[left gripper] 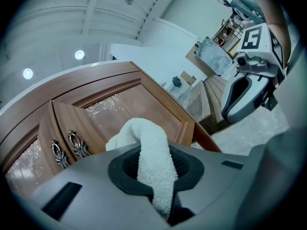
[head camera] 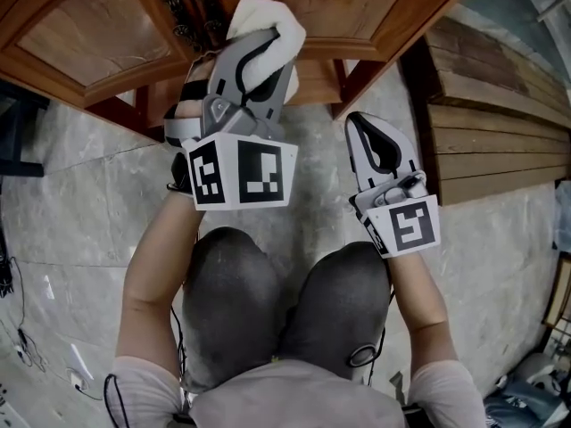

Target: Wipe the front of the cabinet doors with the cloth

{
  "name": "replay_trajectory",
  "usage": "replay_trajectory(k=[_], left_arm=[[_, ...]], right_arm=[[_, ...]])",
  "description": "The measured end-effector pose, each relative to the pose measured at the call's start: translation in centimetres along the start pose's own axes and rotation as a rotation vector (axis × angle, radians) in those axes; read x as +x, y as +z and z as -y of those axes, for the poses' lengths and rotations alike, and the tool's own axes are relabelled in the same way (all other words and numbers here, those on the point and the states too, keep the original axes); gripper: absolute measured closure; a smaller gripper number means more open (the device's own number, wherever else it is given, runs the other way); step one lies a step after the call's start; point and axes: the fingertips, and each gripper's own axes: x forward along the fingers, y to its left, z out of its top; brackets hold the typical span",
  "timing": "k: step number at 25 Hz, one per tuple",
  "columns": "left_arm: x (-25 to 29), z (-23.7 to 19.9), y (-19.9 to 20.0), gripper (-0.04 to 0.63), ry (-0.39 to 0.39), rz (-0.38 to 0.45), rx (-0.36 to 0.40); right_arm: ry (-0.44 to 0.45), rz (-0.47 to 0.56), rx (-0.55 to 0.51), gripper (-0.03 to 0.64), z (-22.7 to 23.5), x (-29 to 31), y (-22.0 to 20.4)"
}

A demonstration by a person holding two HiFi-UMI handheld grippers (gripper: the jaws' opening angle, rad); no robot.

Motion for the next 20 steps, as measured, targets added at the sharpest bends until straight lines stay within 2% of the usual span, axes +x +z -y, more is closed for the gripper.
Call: replay_trajectory(k=[20], left_arm=[[7.8, 7.7, 5.1, 0.523, -0.103, 0.034, 0.035]], right_arm=[[-0.07, -0.004, 0.073, 0.578, 5.9, -4.2, -5.1]])
